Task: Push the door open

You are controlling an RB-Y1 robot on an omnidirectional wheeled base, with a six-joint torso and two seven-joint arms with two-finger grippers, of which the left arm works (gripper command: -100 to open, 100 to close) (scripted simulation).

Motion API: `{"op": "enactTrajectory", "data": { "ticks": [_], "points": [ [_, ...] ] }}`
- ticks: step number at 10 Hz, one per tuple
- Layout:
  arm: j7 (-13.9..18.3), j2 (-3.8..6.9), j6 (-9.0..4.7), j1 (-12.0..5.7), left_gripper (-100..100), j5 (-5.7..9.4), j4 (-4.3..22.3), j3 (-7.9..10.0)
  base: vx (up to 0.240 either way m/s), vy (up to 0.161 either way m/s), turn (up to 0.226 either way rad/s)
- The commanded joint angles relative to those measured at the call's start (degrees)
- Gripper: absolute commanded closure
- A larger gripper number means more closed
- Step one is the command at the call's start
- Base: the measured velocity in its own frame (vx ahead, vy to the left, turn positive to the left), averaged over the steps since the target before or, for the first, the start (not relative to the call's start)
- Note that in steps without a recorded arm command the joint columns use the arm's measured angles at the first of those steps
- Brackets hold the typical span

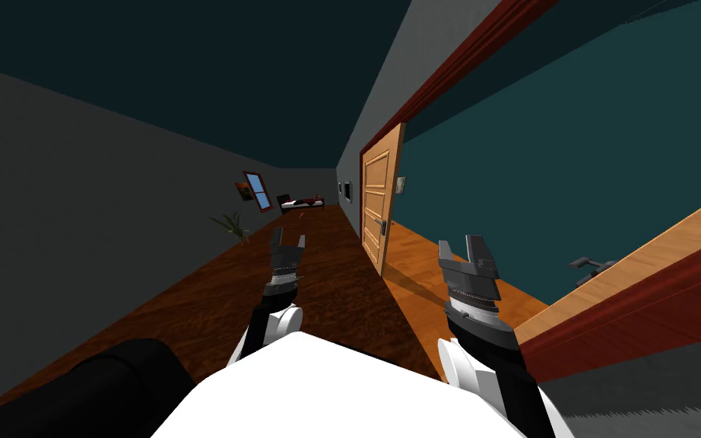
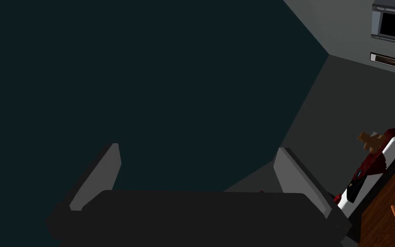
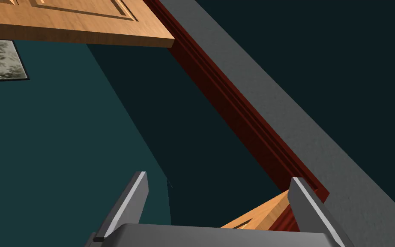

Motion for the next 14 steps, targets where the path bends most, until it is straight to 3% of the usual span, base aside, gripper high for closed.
{"op": "enactTrajectory", "data": {
  "ticks": [1, 9, 14],
  "points": [
    [-0.2, 0.79, 0.12, -1.10, -100, 0.28, 1.8, -0.69, 0.081, 0.031, -0.082],
    [-1.1, 3.37, 0.64, -6.04, -100, 1.53, 10.0, -3.79, 0.138, 0.050, -0.079],
    [-2.0, 4.86, 1.10, -10.31, -100, 2.61, 17.0, -6.47, 0.126, 0.067, -0.108]
  ]
}}
